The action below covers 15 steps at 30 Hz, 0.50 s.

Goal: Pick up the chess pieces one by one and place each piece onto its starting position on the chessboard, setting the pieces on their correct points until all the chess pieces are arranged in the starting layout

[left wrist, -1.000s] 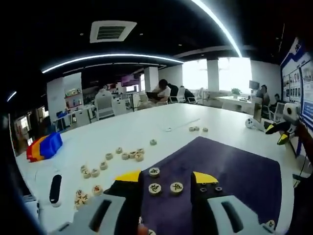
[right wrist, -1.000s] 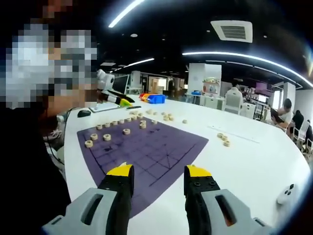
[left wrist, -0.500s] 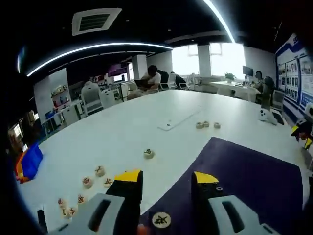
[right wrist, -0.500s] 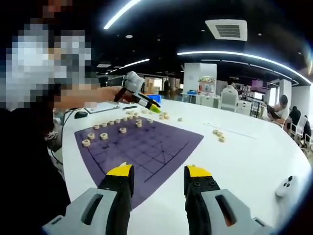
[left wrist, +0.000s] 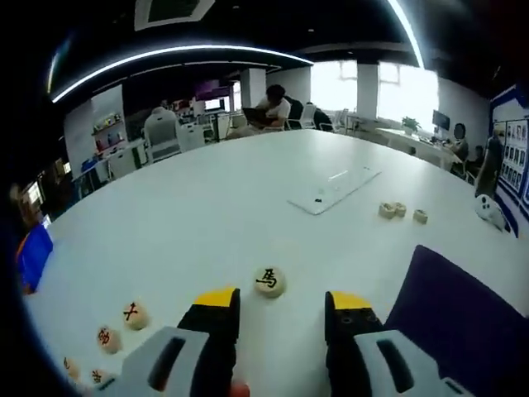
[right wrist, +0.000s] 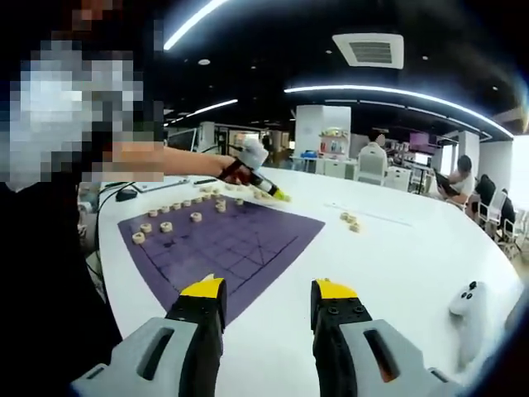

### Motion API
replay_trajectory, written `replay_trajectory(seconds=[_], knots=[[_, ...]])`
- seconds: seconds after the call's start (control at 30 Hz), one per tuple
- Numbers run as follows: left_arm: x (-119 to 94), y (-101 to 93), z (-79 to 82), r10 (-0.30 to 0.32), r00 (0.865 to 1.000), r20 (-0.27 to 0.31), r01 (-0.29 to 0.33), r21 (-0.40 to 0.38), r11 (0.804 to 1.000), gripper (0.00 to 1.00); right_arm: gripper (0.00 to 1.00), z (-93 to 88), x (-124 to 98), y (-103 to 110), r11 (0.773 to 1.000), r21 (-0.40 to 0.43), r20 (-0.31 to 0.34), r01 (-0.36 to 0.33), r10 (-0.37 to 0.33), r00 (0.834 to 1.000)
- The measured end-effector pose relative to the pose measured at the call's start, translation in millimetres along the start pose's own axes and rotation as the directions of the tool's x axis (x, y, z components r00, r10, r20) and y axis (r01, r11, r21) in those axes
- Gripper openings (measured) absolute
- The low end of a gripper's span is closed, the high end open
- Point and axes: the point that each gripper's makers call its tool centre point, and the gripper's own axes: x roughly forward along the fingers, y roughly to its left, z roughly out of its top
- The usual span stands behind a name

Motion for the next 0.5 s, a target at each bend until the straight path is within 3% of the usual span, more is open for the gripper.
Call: replay_trajectory(seconds=[0.27,0.5], knots=[[8,7.3,-2.9,0.016,1.0,0.004,-0.016,-0.071,0.997,0.42,0.41,-0.1,-3,0,1.0,0.0,0.001,0.008,-0.008,1.0],[7,11.1,-2.9,0.038,0.999,0.01,-0.038,-0.029,0.999,0.21,0.41,-1.0,-5,-1,1.0,0.001,-0.001,0.016,-0.016,1.0]])
